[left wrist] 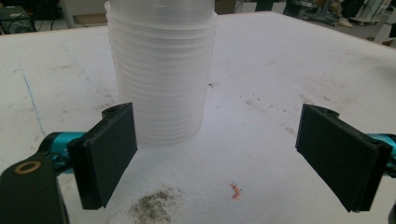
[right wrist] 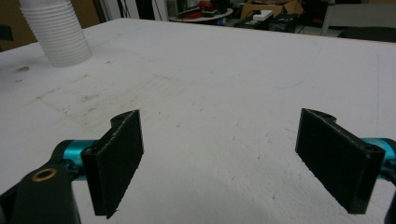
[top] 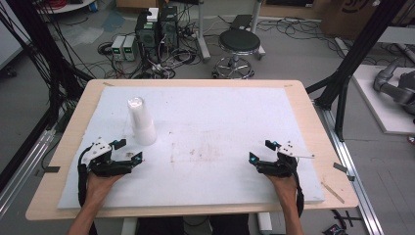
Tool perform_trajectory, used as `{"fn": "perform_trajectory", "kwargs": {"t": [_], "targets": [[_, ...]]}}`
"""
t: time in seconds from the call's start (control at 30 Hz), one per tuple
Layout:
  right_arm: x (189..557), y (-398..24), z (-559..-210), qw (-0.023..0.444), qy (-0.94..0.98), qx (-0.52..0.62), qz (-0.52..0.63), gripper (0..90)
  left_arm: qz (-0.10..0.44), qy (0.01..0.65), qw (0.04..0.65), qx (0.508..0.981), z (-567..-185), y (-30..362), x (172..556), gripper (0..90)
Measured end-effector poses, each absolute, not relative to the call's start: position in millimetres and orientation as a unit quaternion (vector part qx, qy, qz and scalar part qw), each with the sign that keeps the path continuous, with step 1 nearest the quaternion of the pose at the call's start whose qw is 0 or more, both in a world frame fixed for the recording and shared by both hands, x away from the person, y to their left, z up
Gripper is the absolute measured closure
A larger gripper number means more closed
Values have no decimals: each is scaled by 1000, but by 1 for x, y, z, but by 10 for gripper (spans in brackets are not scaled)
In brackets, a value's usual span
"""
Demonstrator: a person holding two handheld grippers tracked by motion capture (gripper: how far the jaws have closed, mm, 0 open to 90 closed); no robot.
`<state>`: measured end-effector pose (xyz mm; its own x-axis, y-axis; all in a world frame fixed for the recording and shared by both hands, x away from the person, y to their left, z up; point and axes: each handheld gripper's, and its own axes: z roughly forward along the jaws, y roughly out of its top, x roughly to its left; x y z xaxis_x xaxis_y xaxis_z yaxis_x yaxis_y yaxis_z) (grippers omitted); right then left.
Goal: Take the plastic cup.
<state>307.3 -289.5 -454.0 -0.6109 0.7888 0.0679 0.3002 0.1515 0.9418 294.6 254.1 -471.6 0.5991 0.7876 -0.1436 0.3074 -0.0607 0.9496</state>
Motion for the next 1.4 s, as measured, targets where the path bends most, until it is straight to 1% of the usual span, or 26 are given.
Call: {"fn": "perform_trajectory", "kwargs": {"t": [0.23, 0.4, 0.63, 0.87, 1.03, 1.4], "targets": [[306, -289, -454, 238, 722, 373, 532, 152, 212, 393, 564, 694, -472, 255, 294, 124], [307, -288, -454, 234, 727, 375, 526, 152, 215, 397, 563, 692, -472, 255, 294, 124], [302, -288, -454, 253, 717, 367, 535, 152, 214, 405, 565, 686, -472, 256, 295, 124], [303, -287, -454, 253, 722, 366, 530, 152, 218, 398, 554, 698, -468, 254, 294, 122], [303, -288, -454, 252, 723, 364, 531, 152, 224, 387, 560, 697, -447, 260, 297, 121], [304, -287, -454, 253, 725, 362, 529, 152, 227, 358, 589, 688, -375, 273, 329, 121]]}}
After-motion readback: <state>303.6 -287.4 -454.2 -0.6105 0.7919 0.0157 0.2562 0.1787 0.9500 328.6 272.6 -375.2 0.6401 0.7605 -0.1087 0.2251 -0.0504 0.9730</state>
